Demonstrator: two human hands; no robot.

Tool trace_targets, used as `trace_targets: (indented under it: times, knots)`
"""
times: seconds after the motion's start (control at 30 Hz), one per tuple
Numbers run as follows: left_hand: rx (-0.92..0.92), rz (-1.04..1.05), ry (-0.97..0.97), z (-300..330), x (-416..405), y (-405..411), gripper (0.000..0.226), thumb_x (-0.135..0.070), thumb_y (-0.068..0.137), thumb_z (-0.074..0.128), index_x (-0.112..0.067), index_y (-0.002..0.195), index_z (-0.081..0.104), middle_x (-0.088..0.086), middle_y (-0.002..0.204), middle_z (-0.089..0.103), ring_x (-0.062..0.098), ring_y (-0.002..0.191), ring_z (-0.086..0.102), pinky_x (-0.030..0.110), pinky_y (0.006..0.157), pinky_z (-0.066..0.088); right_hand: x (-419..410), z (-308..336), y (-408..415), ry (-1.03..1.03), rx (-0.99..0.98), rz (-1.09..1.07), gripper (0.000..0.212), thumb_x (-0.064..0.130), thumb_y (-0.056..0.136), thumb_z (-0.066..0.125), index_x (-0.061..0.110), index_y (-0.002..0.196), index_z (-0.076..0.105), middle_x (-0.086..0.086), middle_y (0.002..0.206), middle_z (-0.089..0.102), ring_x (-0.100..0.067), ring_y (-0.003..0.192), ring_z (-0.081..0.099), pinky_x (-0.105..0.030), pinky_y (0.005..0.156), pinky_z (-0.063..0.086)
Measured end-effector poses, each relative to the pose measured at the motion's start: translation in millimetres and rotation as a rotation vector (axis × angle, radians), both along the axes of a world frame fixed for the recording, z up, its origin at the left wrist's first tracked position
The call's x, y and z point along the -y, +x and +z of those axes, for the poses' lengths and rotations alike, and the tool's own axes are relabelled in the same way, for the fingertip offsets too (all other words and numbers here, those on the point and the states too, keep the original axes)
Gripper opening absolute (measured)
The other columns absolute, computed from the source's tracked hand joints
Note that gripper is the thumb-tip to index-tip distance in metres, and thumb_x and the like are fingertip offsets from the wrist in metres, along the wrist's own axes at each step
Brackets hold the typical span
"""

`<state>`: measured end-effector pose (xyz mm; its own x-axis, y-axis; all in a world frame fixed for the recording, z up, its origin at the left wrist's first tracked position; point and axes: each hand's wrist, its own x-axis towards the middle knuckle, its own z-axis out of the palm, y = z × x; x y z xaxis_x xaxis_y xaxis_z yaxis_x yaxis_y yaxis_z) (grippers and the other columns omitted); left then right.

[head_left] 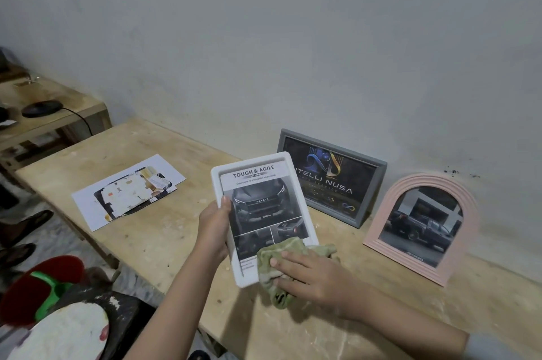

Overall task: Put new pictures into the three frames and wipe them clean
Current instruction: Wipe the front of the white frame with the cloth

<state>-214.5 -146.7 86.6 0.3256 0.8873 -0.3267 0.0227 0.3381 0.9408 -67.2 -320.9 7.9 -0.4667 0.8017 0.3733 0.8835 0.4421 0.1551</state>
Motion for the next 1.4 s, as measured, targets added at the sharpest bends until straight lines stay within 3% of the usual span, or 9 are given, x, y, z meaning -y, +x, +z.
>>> trace_targets:
  times: [0.33,0.47,0.67,0.87,1.0,1.13,1.27,1.33,1.4]
  knots:
    - [-0.058,-0.017,0.08,5,-13,-2,0.028,-0.022,0.103,0.038,-0.01,0.091,0.061,0.014,0.079,0.067,0.026,0.07,0.063,0.031,0.061,0.048,10,4,53,-0.065,0.066,-0.082,0.04,-0.001,0.086,0.041,0.017,0.118,0.058,-0.007,0.137,0.053,-0.025,0.122,0.051,-0.04,0.087,0.054]
    - [-0.068,-0.007,0.079,-2,-21,-5,0.027,-0.023,0.103,0.038,-0.011,0.091,0.06,0.013,0.078,0.067,0.025,0.067,0.063,0.029,0.059,0.046,-6,25,56,-0.103,-0.158,-0.206,0.048,0.005,0.076,0.062,0.022,0.12,0.054,-0.004,0.131,0.057,-0.025,0.113,0.058,-0.036,0.076,0.057]
    - [-0.143,-0.124,0.116,-16,-32,-5,0.032,-0.026,0.102,0.04,-0.009,0.089,0.064,0.012,0.078,0.068,0.025,0.07,0.063,0.032,0.064,0.05,-63,55,41,0.11,-0.467,-0.39,0.064,-0.005,0.069,0.032,0.012,0.123,0.062,-0.006,0.133,0.056,-0.023,0.122,0.05,-0.028,0.101,0.044]
    - [-0.092,-0.176,0.153,-11,-46,1,0.03,-0.023,0.102,0.041,-0.008,0.091,0.065,0.012,0.073,0.067,0.022,0.064,0.063,0.027,0.057,0.05,-100,34,33,-0.025,-0.311,-0.488,0.095,-0.02,0.052,0.065,0.011,0.139,0.043,-0.012,0.139,0.05,-0.027,0.127,0.049,-0.04,0.092,0.053]
    - [-0.068,-0.116,0.178,-8,-67,-4,0.028,-0.022,0.101,0.042,-0.009,0.09,0.064,0.01,0.074,0.066,0.024,0.067,0.063,0.03,0.063,0.053,-98,13,17,-0.072,-0.308,-0.395,0.08,-0.011,0.06,0.067,0.011,0.134,0.046,-0.012,0.133,0.056,-0.026,0.119,0.056,-0.036,0.088,0.054]
    - [-0.072,-0.038,0.178,-9,-95,-11,0.026,-0.022,0.102,0.04,-0.011,0.098,0.064,0.008,0.08,0.067,0.025,0.073,0.061,0.035,0.07,0.051,-100,-3,7,-0.236,-0.312,-0.342,0.071,-0.001,0.061,0.039,0.017,0.129,0.049,-0.007,0.128,0.06,-0.024,0.113,0.061,-0.032,0.078,0.058]
    - [-0.094,-0.007,0.225,-9,-124,-17,0.026,-0.021,0.102,0.039,-0.01,0.102,0.062,0.001,0.078,0.064,0.018,0.072,0.06,0.02,0.063,0.05,-120,-11,7,-0.485,-0.622,-0.371,0.074,-0.008,0.063,0.043,0.02,0.131,0.055,0.003,0.134,0.055,-0.011,0.124,0.051,-0.027,0.105,0.041]
    - [-0.129,-0.006,0.241,-13,-144,-24,0.027,-0.023,0.102,0.038,-0.011,0.104,0.063,0.001,0.086,0.065,0.016,0.08,0.062,0.015,0.061,0.047,-143,-2,7,-0.614,-0.782,-0.411,0.06,-0.007,0.072,0.043,0.016,0.125,0.061,0.009,0.12,0.06,0.007,0.11,0.054,-0.018,0.099,0.042]
    - [-0.151,-0.012,0.241,-19,-159,-29,0.032,-0.027,0.102,0.039,-0.01,0.105,0.066,0.008,0.096,0.068,0.027,0.095,0.063,0.03,0.077,0.05,-159,8,9,-0.706,-0.847,-0.436,0.053,-0.007,0.076,0.044,0.016,0.119,0.065,0.012,0.11,0.064,0.016,0.099,0.056,-0.014,0.092,0.045]
